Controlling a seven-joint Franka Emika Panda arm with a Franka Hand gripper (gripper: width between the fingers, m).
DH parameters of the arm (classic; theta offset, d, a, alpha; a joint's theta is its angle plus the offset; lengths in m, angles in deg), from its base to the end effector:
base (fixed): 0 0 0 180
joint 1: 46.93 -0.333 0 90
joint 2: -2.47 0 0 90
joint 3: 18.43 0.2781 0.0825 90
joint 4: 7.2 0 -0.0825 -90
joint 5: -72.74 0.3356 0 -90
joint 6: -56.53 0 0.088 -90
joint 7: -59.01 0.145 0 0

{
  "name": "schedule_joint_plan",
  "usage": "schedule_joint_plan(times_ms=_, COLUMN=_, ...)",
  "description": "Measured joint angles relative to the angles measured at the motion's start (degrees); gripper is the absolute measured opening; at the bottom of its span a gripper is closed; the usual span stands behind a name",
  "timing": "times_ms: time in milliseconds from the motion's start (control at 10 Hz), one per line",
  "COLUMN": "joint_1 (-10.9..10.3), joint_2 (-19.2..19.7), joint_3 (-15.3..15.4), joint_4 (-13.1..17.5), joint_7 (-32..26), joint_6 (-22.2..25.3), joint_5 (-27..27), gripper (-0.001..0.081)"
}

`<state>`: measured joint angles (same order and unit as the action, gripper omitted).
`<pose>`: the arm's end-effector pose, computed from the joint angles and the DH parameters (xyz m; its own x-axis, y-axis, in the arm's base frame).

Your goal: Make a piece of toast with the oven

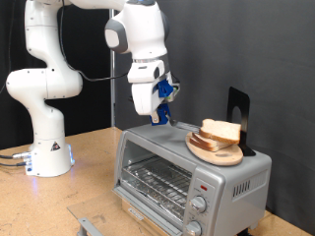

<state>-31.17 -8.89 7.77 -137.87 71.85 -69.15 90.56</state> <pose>0.4540 0.1055 0.3868 0.9752 -0.2176 0.0402 -0.2060 -0.9592 -0.1938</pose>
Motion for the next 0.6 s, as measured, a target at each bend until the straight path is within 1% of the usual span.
schedule_joint_plan(times_ms=200, joint_1=0.0, joint_2=1.2, joint_3=0.6, joint_4=0.9, joint_7=1.8, joint_6=-0.7, joint_5=-0.2, gripper=0.0392)
schedule_joint_plan(times_ms=600, joint_1=0.0, joint_2=4.5, joint_3=1.5, joint_4=3.9, joint_7=7.0, joint_6=-0.9, joint_5=-3.0, gripper=0.0392)
